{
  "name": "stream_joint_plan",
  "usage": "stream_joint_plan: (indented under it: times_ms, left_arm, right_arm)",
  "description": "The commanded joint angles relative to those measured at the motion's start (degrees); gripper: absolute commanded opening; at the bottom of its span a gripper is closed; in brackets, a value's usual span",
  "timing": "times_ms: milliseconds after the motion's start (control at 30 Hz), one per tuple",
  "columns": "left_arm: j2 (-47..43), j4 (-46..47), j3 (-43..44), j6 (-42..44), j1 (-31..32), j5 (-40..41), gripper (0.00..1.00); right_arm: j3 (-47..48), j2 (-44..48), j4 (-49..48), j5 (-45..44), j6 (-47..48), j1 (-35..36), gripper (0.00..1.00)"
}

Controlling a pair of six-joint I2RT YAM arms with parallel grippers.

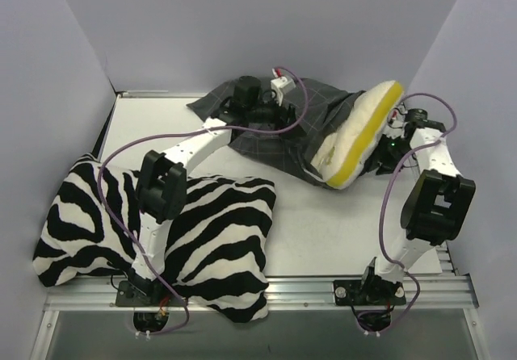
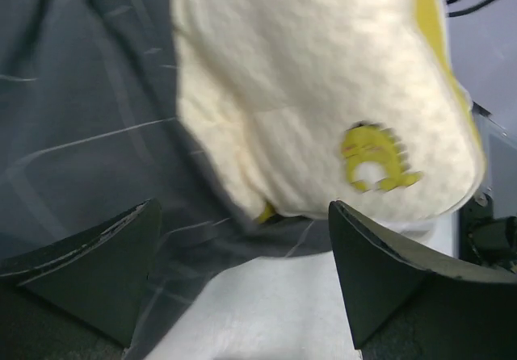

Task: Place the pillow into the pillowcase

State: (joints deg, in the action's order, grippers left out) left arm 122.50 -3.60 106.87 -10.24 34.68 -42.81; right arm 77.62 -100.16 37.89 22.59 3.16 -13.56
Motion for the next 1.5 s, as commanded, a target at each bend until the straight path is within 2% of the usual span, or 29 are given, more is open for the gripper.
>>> stream_joint_plan:
  times_ms: [0, 67, 100, 200, 333, 433, 500, 600, 667, 767, 800, 933, 1067, 1167, 1300, 1467]
  left_arm:
    - [-1.65, -6.42, 3.52, 1.55, -4.70, 2.02, 0.92]
    - [-0.08, -6.42, 4.57, 1.80, -6.28, 2.11, 0.92]
    - [0.89, -7.38, 7.27, 4.24, -7.16, 3.68, 0.92]
    - [6.77, -14.14, 14.39, 10.82, -7.17, 7.64, 0.93]
    - [17.40, -24.76, 34.13, 14.98, -6.82, 12.91, 0.94]
    - [21.81, -25.93, 37.36, 18.49, -6.38, 16.07, 0.94]
    - [21.73, -26.11, 35.35, 21.73, -6.03, 17.84, 0.94]
    - [19.10, -26.20, 29.20, 20.71, -7.07, 18.21, 0.91]
    - [15.25, -25.85, 24.12, 19.30, -8.74, 16.36, 0.90]
    - [9.28, -24.27, 19.18, 17.89, -9.71, 14.16, 0.90]
    - [7.86, -23.92, 16.38, 17.80, -9.98, 13.46, 0.91]
    - [2.93, -24.00, 13.81, 17.62, -9.80, 12.66, 0.92]
    - [2.39, -25.93, 17.05, 17.53, -8.05, 13.27, 0.95]
    - [5.19, -27.07, 21.26, 18.85, -5.77, 15.20, 0.96]
    - [12.31, -28.66, 30.05, 19.73, -2.78, 20.30, 0.96]
    - [22.51, -28.40, 39.71, 22.01, -0.14, 26.87, 0.94]
  right_arm:
    - [4.37, 2.86, 9.65, 0.88, 4.84, -7.24, 0.40]
    - [8.21, 2.69, 12.28, 1.66, 5.89, -9.98, 0.50]
    - [9.90, 2.25, 15.78, 3.23, 7.11, -11.38, 0.59]
    - [16.67, 1.64, 23.88, 5.97, 9.84, -14.91, 0.73]
    - [18.18, 1.19, 28.82, 6.68, 16.26, -15.88, 0.74]
    - [16.25, -0.47, 28.65, 6.24, 15.40, -15.36, 0.74]
    - [15.28, -4.75, 26.72, 3.53, 14.51, -13.43, 0.72]
    - [14.31, -11.78, 22.24, 0.53, 11.44, -11.15, 0.68]
    - [16.06, -14.96, 19.61, 1.14, 10.30, -9.13, 0.65]
    - [19.30, -18.31, 16.97, 3.85, 10.99, -2.54, 0.60]
    - [20.01, -19.27, 16.26, 7.61, 10.82, -0.69, 0.58]
    - [23.62, -21.04, 13.62, 12.47, 11.60, 9.40, 0.55]
    - [21.44, -17.46, 12.56, 14.50, 12.23, 14.52, 0.55]
    - [16.43, -11.93, 12.65, 19.94, 8.54, 13.65, 0.57]
    - [9.75, -5.76, 12.21, 22.76, 4.67, 7.51, 0.60]
    - [12.37, -7.75, 8.35, 19.69, -3.14, 1.79, 0.67]
